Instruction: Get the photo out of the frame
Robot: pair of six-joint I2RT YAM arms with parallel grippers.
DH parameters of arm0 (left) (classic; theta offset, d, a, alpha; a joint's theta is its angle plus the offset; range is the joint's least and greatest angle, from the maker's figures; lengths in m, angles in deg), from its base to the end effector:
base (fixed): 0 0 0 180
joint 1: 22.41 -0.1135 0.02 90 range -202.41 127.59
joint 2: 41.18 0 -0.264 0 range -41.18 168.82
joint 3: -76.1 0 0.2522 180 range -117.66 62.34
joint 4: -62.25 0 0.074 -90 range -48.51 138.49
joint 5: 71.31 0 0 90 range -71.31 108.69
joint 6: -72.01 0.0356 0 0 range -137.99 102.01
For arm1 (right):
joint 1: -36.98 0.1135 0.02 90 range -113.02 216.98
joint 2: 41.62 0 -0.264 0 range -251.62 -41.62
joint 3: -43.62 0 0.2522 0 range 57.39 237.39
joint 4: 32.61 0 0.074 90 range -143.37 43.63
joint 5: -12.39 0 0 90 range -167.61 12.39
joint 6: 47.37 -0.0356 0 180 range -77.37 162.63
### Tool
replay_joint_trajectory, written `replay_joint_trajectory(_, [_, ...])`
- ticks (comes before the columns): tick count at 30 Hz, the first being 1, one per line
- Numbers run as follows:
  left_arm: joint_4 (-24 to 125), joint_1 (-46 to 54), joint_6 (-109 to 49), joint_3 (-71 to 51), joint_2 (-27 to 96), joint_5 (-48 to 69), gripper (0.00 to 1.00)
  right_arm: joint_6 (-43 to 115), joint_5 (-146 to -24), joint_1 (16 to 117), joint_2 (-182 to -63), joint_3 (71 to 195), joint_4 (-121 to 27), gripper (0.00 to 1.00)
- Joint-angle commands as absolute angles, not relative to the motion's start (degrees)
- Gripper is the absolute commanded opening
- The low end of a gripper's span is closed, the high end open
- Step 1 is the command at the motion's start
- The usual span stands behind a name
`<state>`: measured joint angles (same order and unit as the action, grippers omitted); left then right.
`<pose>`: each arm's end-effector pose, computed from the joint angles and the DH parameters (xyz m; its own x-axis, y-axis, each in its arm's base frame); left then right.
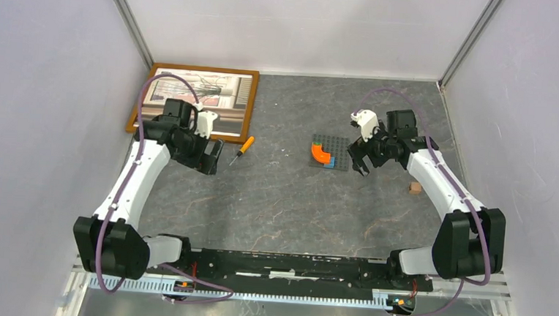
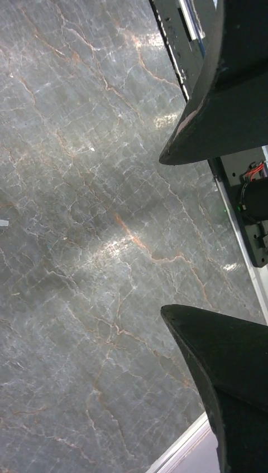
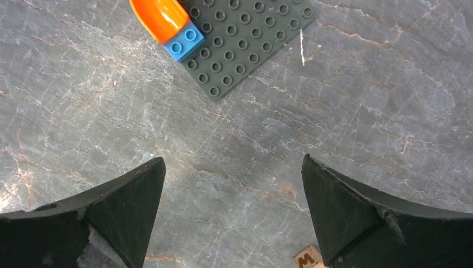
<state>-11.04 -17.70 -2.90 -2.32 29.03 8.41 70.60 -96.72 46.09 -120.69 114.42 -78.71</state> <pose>0.2249 -0.0249 0.2990 -0.8321 0.3256 -0.4490 0.3857 0.9215 -0.0466 0.2768 0.0562 0.2489 -0.5503 -0.5371 -0.6393 -0.6748 0.7370 -0.0382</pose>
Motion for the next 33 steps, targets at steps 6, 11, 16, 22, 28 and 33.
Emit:
replay_joint_trajectory(6, [-1.7, -9.5, -2.3, -6.9, 41.1, 12.6, 1.0, 72.4, -99.6, 46.1, -124.8, 122.9, -84.6, 0.98])
replay_joint_trajectory(11, [3.8, -7.5, -4.9, -9.6, 48.3, 13.7, 1.0, 72.4, -99.5, 46.1, -124.3, 122.9, -84.7, 0.98])
replay_joint_trajectory(16, [8.0, -5.9, -6.4, -12.0, 55.2, 14.4, 0.98, 72.1, -99.4, 46.1, -124.4, 123.0, -84.7, 0.98])
replay_joint_trajectory(22, [12.3, -5.7, -9.5, -19.1, 61.9, 16.6, 0.88, 72.2, -99.4, 46.2, -125.0, 123.6, -85.3, 0.98])
replay_joint_trajectory(28, [12.7, -5.5, -10.2, -29.3, 71.4, 18.5, 0.79, 72.4, -98.2, 46.1, -124.4, 122.9, -85.4, 0.98])
replay_joint_trajectory(33, [9.2, -5.5, -11.7, -40.2, 79.9, 20.3, 0.67, 72.6, -97.2, 46.1, -123.3, 122.5, -85.9, 0.98])
